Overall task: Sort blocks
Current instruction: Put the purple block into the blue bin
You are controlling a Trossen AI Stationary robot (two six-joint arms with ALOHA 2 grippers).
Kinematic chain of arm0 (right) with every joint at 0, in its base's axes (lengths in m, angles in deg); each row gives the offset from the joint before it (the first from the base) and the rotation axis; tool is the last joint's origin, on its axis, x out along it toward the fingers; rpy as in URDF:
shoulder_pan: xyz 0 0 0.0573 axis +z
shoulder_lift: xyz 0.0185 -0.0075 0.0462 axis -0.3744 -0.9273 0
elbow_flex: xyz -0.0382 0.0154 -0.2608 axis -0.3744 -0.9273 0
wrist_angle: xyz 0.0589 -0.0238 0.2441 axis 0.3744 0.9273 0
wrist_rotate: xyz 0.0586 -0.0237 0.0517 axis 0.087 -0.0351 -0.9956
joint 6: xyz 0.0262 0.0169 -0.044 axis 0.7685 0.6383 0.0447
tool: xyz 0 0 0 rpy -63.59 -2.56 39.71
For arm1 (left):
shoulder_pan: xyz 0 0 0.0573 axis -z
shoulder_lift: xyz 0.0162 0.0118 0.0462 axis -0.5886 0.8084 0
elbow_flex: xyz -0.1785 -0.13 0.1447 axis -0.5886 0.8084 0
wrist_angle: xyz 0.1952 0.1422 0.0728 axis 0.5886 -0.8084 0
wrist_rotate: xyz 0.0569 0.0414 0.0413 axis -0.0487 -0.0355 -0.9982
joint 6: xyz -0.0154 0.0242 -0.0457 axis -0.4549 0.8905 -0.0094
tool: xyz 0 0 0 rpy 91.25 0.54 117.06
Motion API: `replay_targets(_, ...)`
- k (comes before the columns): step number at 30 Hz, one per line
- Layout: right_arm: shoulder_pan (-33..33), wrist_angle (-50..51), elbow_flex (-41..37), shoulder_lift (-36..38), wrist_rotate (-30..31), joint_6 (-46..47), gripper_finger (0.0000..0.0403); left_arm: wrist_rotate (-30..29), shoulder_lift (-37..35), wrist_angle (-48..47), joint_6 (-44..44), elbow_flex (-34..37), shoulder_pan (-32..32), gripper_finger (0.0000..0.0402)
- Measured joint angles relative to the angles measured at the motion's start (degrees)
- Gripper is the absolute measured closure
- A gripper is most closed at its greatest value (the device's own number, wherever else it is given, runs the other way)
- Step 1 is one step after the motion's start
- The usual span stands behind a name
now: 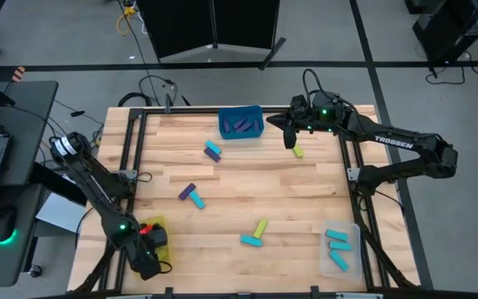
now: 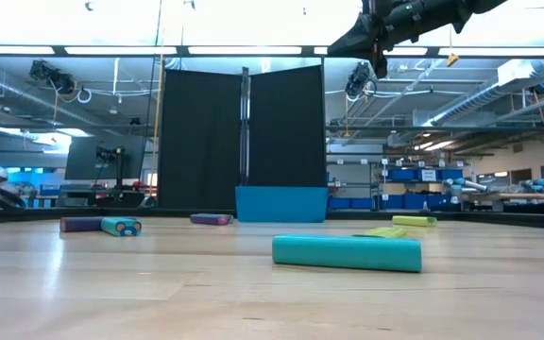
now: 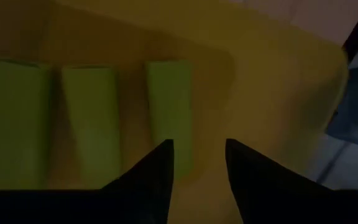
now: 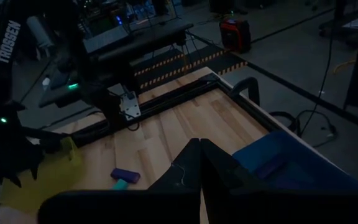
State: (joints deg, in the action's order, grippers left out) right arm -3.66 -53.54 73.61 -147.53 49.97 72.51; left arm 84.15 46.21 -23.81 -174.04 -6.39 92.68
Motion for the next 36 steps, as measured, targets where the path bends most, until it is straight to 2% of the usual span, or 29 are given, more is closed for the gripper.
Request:
replay_targets(6,0.00,0.00,0.00,0.00,-0.39,-0.47,0.0393,-2.73,-1.49,-18.89,0.32,-10.33,0.00,0.0315)
replay_targets(11,0.00,0.00,0.00,0.00,-1.58,-0.80,0.0393,-8.24,-5.19,-32.85,0.14,-18.61,-0.24,0.0382)
replay_targets(15,0.00,-0.02,0.00,0.00,-1.73,-1.26,0.0393,-12.14,-10.21,-39.64,-2.79,-20.91,-2.77,0.0393)
replay_targets(22,0.11,0.00,0.00,0.00,-1.76,-1.22,0.0393,-22.53,-21.48,-40.43,0.53,-18.80,-13.09,0.0398)
replay_targets(24,0.11,0.00,0.00,0.00,-1.77,-0.73,0.0393,-23.24,-23.66,-40.23,2.71,-17.47,-17.46,0.0398)
replay_targets(28,0.11,0.00,0.00,0.00,-1.77,-0.16,0.0392,-21.10,-24.82,-38.37,8.71,-14.39,-26.22,0.0392)
replay_targets(32,0.11,0.00,0.00,0.00,-1.74,0.53,0.0392,-15.35,-24.38,-29.35,17.40,-10.42,-33.50,0.0383)
replay_targets(36,0.11,0.02,0.00,0.02,-1.73,1.16,0.0392,-14.09,-22.34,-22.61,23.03,-6.98,-38.93,0.0371)
